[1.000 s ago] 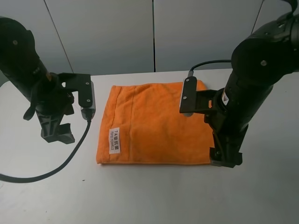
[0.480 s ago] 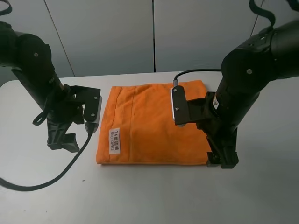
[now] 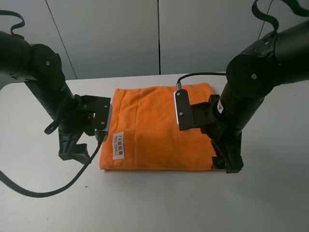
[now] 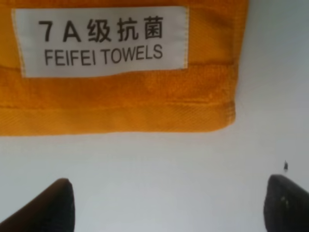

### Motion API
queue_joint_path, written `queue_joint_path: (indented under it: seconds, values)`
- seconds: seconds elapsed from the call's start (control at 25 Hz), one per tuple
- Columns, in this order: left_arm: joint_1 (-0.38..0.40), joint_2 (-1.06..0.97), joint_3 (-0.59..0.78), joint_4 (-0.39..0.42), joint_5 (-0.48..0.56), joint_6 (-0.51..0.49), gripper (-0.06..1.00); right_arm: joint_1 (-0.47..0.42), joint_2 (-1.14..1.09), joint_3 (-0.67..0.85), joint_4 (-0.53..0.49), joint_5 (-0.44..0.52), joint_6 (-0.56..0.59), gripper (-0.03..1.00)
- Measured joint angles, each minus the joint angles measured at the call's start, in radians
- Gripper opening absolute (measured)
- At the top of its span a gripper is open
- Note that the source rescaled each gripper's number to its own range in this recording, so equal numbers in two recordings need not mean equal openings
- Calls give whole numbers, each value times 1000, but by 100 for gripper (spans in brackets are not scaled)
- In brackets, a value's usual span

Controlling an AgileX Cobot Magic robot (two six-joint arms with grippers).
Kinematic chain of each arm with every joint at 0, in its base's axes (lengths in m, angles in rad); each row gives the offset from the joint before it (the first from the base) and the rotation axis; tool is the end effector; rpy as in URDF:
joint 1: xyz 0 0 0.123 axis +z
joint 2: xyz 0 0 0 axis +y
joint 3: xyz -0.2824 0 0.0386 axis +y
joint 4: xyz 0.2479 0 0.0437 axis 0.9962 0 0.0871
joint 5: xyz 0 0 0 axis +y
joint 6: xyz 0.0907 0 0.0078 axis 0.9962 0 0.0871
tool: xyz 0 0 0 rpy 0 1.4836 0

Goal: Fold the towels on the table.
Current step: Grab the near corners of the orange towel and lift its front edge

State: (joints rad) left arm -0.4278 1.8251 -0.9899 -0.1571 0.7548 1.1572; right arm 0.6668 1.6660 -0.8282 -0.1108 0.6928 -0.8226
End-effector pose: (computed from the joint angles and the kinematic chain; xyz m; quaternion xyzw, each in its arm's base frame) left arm 0.2814 -0.1391 0.1419 0.6707 0.7389 -0.0399 0.0515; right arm 0.2203 0.1652 0.1554 -0.7049 0.7054 -0.0428 0.0604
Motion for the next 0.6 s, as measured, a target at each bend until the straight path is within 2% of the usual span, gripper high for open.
queue_joint_path:
  seconds: [0.2, 0.36, 0.44, 0.6]
  values:
    - [-4, 3, 2, 5, -42, 38, 100, 0, 23, 12, -9, -10, -25, 100]
    - [-9, 3, 8, -42, -52, 44, 100, -10, 31, 46, -34, -35, -32, 100]
    - [-29, 3, 9, -65, -55, 46, 100, -32, 33, 46, -34, -53, -32, 100]
    - [-92, 3, 9, -63, -76, 49, 100, -75, 33, 47, -31, -73, -37, 100]
